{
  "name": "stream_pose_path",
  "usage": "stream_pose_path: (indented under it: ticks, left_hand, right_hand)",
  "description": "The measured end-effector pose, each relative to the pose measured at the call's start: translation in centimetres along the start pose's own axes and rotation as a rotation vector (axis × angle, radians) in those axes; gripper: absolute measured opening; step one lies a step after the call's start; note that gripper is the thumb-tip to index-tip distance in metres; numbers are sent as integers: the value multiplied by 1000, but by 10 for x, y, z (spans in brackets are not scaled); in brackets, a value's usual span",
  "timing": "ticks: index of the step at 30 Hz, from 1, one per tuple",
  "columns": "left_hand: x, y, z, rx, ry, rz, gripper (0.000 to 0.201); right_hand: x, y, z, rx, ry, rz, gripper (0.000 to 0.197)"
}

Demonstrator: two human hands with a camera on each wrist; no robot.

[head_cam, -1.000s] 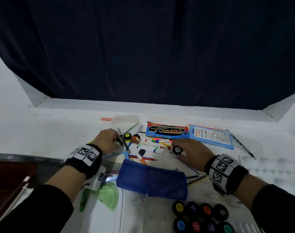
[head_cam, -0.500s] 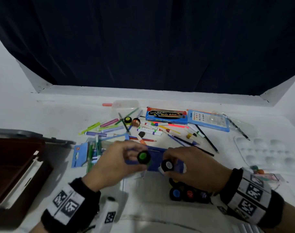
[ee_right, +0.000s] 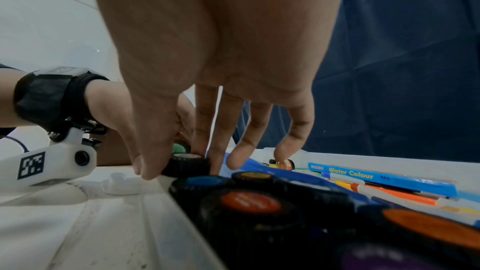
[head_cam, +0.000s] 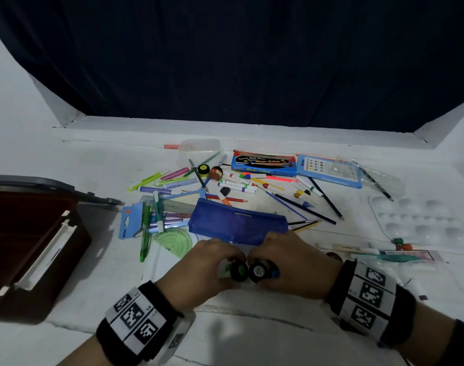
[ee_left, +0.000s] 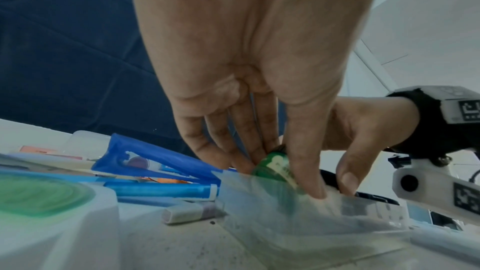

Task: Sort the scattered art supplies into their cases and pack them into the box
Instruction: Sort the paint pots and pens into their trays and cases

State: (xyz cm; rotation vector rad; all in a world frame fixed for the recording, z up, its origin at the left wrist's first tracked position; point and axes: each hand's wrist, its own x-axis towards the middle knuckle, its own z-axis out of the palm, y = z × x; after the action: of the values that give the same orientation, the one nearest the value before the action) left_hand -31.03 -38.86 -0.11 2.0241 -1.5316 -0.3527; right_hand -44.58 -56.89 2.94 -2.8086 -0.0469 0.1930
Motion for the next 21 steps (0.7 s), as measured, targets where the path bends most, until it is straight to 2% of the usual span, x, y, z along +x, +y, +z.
stream_pose_path:
  ticks: [7, 11, 14, 18, 21]
  left_hand:
    - [-1, 5, -2, -85, 35, -38, 34]
    - [-1, 5, -2, -14, -21, -47, 30]
    - [2, 7, -5, 126, -87, 7, 25]
    - [7, 6, -13, 140, -147, -57, 32]
    - [14, 10, -16, 223, -207, -49, 34]
  right_hand:
    - [6, 4, 2, 13, -19, 24, 21]
    - [8, 5, -1, 21, -39, 26, 23]
    - [12, 5, -4, 27, -104, 31, 25]
    - [18, -1, -10, -46, -174, 21, 31]
    - [25, -9, -14, -147, -193, 8, 31]
